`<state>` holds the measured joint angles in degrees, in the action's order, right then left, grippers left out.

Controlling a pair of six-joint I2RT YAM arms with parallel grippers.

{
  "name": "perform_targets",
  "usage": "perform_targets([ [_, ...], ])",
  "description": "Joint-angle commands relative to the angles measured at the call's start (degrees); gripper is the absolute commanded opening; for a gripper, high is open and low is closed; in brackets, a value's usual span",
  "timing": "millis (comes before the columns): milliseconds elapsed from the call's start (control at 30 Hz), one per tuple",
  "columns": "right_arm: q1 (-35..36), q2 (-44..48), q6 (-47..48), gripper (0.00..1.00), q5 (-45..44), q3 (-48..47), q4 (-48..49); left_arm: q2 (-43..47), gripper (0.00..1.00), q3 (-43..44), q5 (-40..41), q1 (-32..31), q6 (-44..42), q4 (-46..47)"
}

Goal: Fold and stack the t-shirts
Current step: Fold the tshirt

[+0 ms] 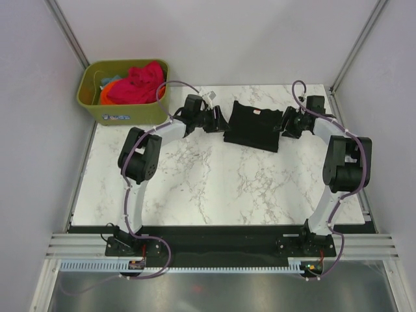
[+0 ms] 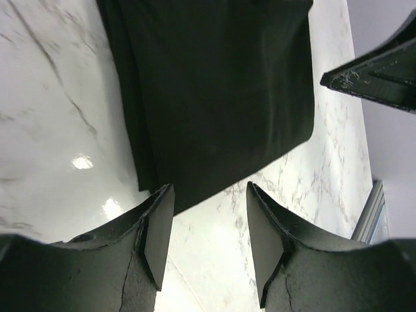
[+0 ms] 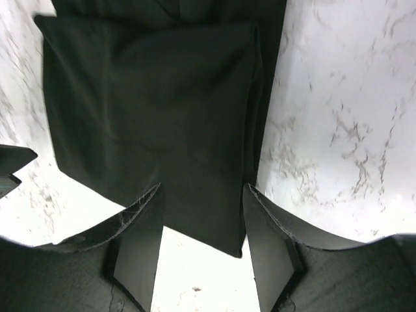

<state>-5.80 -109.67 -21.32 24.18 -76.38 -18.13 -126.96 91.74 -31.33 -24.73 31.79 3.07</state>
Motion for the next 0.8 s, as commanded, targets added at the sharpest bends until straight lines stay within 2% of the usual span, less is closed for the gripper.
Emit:
perform_targets([
  [0, -0.4, -0.8, 4.3, 0.59, 2.4, 1.2, -1.6, -0.1, 0.56, -0.6, -3.0, -1.0, -4.0, 1.6],
  [400, -1.0, -7.0, 7.1, 0.6, 3.9, 2.0, -0.8, -6.1, 0.56, 4.1, 1.8, -1.4, -6.6, -2.7],
  [633, -1.1, -8.0, 7.1, 0.46, 5.2, 2.5, 0.0, -6.7, 0.57, 4.6, 2.2, -1.5, -7.6, -4.0],
  [767, -1.1, -7.8, 6.5, 0.38, 5.8, 3.6, 0.9, -7.3, 0.56, 5.2, -0.5, -1.7, -7.8, -4.0],
])
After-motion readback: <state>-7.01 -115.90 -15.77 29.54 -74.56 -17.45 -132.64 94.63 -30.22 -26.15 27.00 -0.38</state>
